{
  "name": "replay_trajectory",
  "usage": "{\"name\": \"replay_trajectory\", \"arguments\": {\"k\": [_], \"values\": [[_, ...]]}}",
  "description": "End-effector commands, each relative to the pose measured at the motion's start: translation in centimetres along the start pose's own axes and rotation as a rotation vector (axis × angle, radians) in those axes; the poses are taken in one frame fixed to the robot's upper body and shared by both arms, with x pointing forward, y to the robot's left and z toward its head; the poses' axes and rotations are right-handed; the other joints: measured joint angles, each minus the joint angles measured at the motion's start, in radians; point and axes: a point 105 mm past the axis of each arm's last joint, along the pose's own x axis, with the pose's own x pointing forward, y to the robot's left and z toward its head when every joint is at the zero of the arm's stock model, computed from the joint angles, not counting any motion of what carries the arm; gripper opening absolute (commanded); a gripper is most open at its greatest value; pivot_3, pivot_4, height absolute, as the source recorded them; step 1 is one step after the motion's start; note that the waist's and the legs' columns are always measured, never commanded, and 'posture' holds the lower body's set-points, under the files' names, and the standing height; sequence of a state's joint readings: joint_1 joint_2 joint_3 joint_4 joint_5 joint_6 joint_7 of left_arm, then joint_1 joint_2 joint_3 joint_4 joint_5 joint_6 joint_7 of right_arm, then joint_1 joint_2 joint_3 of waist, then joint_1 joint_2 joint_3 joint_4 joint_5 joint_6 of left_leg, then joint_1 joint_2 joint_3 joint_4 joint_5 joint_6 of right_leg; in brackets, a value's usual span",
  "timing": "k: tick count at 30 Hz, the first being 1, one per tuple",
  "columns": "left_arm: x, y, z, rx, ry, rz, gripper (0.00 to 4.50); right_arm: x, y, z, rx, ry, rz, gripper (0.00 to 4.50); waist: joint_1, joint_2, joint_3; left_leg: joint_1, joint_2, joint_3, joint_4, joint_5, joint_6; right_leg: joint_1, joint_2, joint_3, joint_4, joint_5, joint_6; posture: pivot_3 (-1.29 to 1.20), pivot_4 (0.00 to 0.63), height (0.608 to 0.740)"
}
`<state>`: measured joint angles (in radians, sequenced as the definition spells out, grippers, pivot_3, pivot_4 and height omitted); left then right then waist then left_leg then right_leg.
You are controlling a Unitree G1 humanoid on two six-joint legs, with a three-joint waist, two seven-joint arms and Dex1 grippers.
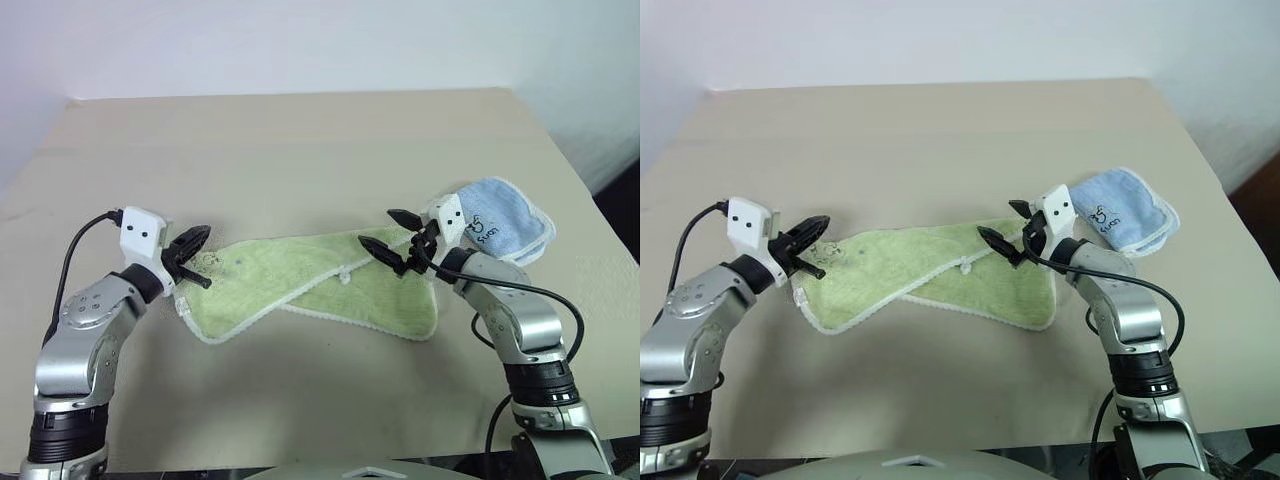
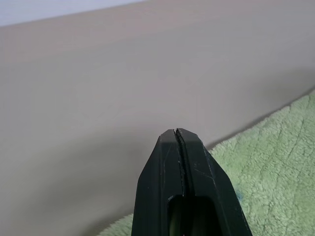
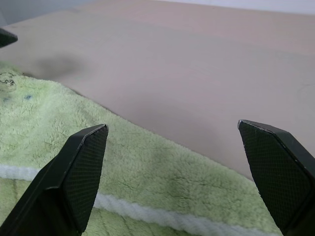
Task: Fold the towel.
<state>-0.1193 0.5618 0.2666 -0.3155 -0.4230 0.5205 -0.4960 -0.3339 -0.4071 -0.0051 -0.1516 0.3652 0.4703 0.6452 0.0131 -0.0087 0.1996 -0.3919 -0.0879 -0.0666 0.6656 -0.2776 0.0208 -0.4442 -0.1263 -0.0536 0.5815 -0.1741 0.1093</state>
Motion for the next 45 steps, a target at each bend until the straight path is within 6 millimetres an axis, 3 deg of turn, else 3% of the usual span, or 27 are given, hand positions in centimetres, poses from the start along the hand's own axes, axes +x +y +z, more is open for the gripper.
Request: {"name": "replay_trajectory", "arguments": {"k": [1,7,12,23,27,31,39,44,45], "values": [[0.0,-0.3,0.8,0.032,-0.02,-0.017,0.0,0.1,0.4,1.0,-0.034,-0.049,0.007,4.45,0.0,0.0,0.0,0.0,0.0,0.0,0.0,0.0,0.0,0.0,0.0,0.0,0.0,0.0,0.0,0.0,0.15,0.731],[-0.1,-0.5,0.9,0.042,-0.018,-0.027,0.0,0.1,0.8,0.8,-0.041,-0.046,0.016,4.45,0.0,0.0,0.0,0.0,0.0,0.0,0.0,0.0,0.0,0.0,0.0,0.0,0.0,0.0,0.0,0.0,0.15,0.731],[-0.4,-0.6,0.6,0.08,0.001,-0.045,0.0,-0.1,0.0,0.9,-0.067,-0.037,0.008,4.45,0.0,0.0,0.0,0.0,0.0,0.001,0.0,0.0,0.0,0.0,0.0,0.0,0.0,0.0,0.0,0.0,0.15,0.731],[-1.7,-0.6,0.4,0.286,0.106,-0.229,0.0,0.4,-1.1,0.6,-0.087,-0.028,-0.007,4.45,-0.001,0.0,0.0,0.001,0.001,0.002,0.0,0.0,0.0,0.0,0.001,0.002,0.0,0.0,-0.001,0.0,0.15,0.731],[-2.9,-0.8,0.0,0.344,0.185,-0.376,0.0,0.8,-0.9,0.8,-0.093,-0.041,-0.001,4.45,-0.001,0.001,0.0,0.001,0.001,0.003,0.0,0.0,0.0,-0.001,0.001,0.002,0.0,0.0,-0.001,0.0,0.15,0.731],[-5.2,-2.7,0.2,0.364,0.272,-0.67,0.0,0.8,-0.6,0.4,-0.09,-0.042,-0.002,4.45,-0.003,0.002,0.001,0.0,0.001,0.004,-0.001,0.0,0.0,-0.002,0.001,0.003,0.0,0.0,-0.001,0.0,0.15,0.731],[-8.3,-3.5,-0.1,0.423,0.456,-1.014,2.54,1.0,0.1,0.1,-0.065,-0.059,-0.008,4.5,-0.004,0.004,0.002,0.0,0.003,0.006,-0.001,0.0,0.0,-0.003,0.003,0.004,0.0,0.0,-0.002,0.0,0.15,0.731],[-8.8,-3.9,-1.2,0.549,0.532,-1.101,4.31,1.3,0.6,-0.3,-0.052,-0.058,-0.001,4.5,-0.004,0.004,0.002,0.0,0.004,0.007,-0.001,0.0,0.001,-0.003,0.004,0.006,0.0,0.001,-0.003,0.0,0.15,0.731],[-8.8,-3.9,-1.5,0.583,0.54,-1.108,4.48,1.3,0.7,-0.3,-0.05,-0.058,0.001,4.5,-0.004,0.004,0.002,0.0,0.004,0.007,-0.001,0.0,0.001,-0.003,0.004,0.006,0.0,0.001,-0.003,0.0,0.15,0.731]]}}
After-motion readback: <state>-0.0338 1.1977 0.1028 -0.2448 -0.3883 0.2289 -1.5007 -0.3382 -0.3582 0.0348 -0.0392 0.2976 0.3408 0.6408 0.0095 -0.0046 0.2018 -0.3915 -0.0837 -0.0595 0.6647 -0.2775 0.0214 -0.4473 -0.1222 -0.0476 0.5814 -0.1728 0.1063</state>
